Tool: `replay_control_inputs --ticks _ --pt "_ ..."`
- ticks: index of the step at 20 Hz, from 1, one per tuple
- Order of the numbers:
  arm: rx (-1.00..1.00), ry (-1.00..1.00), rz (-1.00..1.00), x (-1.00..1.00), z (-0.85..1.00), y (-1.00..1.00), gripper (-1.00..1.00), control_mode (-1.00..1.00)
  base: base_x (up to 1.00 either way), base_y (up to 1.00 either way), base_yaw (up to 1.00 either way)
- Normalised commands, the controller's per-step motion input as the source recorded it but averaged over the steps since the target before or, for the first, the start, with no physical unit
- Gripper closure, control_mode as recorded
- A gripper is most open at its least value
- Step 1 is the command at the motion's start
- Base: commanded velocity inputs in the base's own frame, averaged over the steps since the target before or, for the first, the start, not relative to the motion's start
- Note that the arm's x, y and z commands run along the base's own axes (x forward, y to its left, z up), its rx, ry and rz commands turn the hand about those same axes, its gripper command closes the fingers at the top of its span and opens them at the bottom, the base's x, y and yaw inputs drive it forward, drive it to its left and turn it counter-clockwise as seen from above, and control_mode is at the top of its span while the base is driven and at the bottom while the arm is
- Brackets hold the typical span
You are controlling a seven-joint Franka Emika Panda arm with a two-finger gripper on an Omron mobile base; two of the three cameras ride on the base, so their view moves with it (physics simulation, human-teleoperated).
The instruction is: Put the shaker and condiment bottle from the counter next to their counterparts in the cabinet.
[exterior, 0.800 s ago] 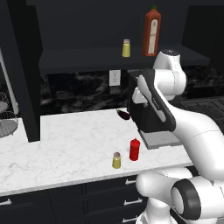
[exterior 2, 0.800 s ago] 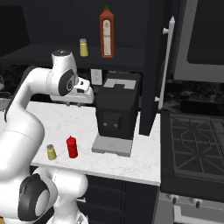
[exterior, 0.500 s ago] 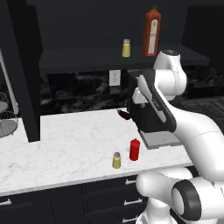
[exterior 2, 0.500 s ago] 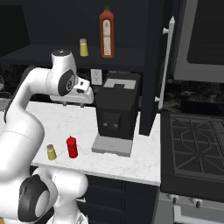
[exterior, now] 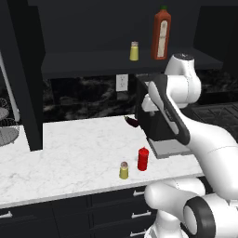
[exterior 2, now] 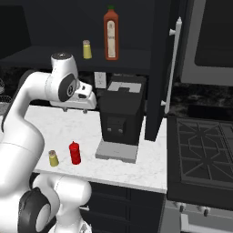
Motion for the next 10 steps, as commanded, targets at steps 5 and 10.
replay_control_inputs --ticks 5,10 --pt "0.00 -0.01 0.00 -0.14 -0.01 0.00 -1.00 -1.00 0.00 0.00 0.00" --pt "0.00 -0.04 0.00 -0.17 -0.07 0.00 -1.00 -1.00 0.00 0.00 0.00"
